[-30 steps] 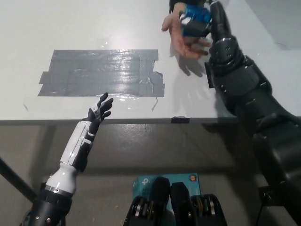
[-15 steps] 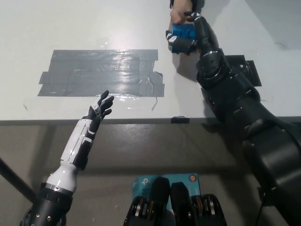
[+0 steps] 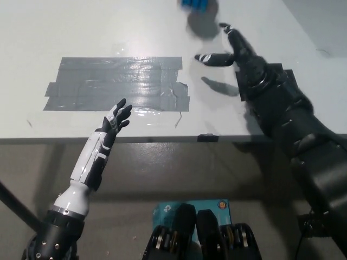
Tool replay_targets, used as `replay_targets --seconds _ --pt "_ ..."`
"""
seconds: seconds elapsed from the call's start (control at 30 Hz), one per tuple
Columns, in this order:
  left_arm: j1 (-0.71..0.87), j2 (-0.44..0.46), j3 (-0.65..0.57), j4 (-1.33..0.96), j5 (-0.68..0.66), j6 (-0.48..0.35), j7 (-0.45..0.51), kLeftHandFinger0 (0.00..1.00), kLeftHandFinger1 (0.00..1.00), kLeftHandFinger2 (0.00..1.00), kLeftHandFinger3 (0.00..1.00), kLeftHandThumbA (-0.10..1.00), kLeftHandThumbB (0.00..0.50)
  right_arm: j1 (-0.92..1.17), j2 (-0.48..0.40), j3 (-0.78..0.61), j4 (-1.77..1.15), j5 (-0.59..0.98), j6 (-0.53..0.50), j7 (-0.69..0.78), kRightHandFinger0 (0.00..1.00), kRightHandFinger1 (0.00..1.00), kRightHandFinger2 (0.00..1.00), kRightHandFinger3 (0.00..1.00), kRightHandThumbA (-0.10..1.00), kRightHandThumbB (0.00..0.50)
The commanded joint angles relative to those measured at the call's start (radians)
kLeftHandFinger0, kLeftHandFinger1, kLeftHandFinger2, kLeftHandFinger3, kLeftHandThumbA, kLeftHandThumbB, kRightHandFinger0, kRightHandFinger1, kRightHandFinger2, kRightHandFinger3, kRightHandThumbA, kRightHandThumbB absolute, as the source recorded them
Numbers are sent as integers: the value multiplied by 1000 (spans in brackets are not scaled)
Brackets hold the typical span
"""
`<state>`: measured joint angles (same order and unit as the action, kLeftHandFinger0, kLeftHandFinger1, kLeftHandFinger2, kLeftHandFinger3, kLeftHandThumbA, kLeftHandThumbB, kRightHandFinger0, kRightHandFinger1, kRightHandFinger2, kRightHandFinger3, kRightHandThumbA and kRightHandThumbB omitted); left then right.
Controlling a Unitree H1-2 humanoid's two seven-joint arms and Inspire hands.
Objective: A rubick's cube is kept in the black marked spot on the table and the robot uses its right arm to pick it up and hands it to a person
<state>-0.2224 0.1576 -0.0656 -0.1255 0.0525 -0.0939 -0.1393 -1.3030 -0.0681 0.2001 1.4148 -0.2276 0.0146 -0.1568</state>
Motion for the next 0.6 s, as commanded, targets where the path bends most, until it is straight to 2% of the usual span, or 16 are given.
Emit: replay_targets --seconds 0.0,0.13,0.17,0.27,0.33,0.4,0.5,0.57 --pt "-28 8 5 -6 -6 -3 -6 1000 1000 1000 1000 1000 115 -99 -66 -45 -131 23 -80 -82 1000 1000 1000 1000 877 500" --pt "-50 16 11 1 -18 14 -14 1000 1000 1000 1000 1000 133 -72 -111 -80 -348 21 -70 -66 1000 1000 1000 1000 887 499" --pt "-66 21 14 11 -25 12 -18 1000 1000 1000 1000 1000 130 -12 -139 -92 -554 23 -37 -17 1000 1000 1000 1000 921 500" --pt "-87 26 18 26 -31 9 -22 1000 1000 1000 1000 1000 122 100 -172 -106 -872 55 9 76 1000 1000 1000 1000 905 495" --pt "-115 28 21 51 -31 0 -20 1000 1000 1000 1000 1000 102 242 -210 -90 -1220 70 80 154 1000 1000 1000 1000 921 471" --pt "-124 28 23 67 -34 -3 -20 1000 1000 1000 1000 1000 103 373 -229 -80 -1507 97 165 196 1000 1000 1000 1000 921 453" --pt "-136 28 24 87 -28 -10 -16 1000 1000 1000 1000 1000 114 515 -233 -78 -1767 129 240 210 1000 1000 1000 1000 963 421" --pt "-140 27 24 99 -32 -9 -18 1000 1000 1000 1000 1000 121 574 -226 -80 -1854 142 248 205 1000 1000 1000 1000 973 400"
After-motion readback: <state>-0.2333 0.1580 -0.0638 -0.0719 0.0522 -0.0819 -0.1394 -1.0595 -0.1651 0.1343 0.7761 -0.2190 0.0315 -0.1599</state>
